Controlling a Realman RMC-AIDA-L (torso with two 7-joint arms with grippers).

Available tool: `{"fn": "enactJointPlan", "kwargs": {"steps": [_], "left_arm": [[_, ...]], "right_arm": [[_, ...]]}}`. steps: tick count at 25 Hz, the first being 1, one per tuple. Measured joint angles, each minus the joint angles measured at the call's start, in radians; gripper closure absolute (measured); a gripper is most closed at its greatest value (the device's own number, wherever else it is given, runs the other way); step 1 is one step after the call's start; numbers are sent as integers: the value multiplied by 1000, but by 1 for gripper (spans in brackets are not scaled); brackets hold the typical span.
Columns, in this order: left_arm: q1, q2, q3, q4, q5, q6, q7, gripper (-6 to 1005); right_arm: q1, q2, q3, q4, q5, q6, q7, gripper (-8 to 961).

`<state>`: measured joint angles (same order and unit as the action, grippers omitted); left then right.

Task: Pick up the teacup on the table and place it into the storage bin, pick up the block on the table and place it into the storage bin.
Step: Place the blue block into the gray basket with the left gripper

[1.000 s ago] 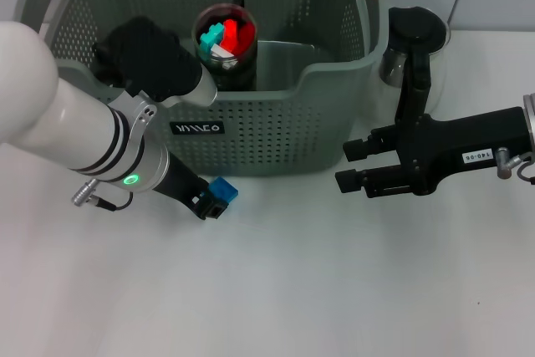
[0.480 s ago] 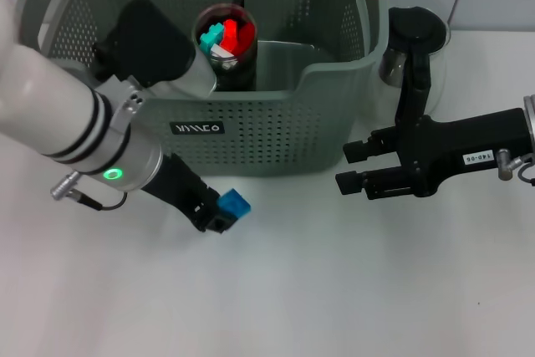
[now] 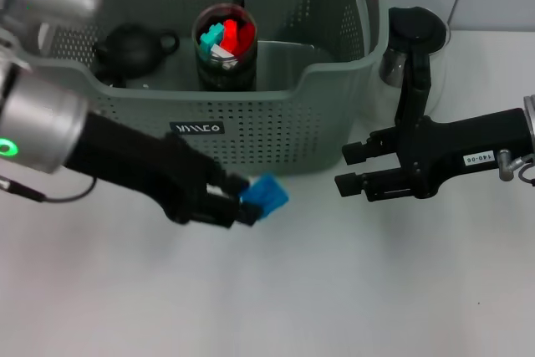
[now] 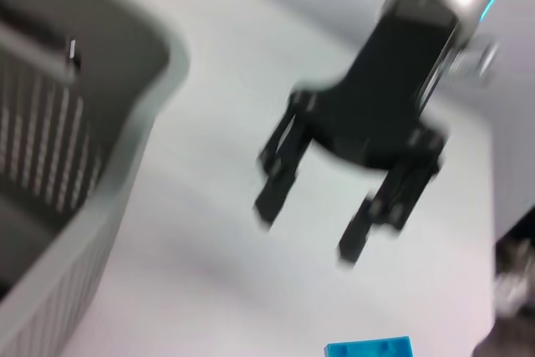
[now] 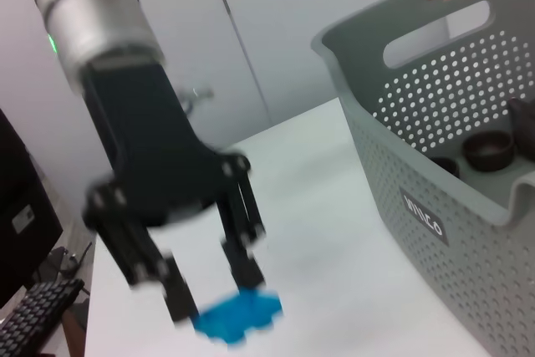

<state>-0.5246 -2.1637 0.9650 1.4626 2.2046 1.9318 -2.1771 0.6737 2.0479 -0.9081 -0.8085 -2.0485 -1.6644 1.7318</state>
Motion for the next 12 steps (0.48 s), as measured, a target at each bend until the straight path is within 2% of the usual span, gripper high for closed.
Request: {"fn": "enactJointPlan", "kwargs": {"steps": [6, 12], "left_arm": [[-5, 17, -154, -9, -185, 38, 27, 600], [-56, 35, -270, -48, -279, -67, 20, 600]], "right_arm": [[5, 0, 0, -3, 1, -9, 0, 343], [5, 0, 0, -3, 2, -13, 0, 343]]}}
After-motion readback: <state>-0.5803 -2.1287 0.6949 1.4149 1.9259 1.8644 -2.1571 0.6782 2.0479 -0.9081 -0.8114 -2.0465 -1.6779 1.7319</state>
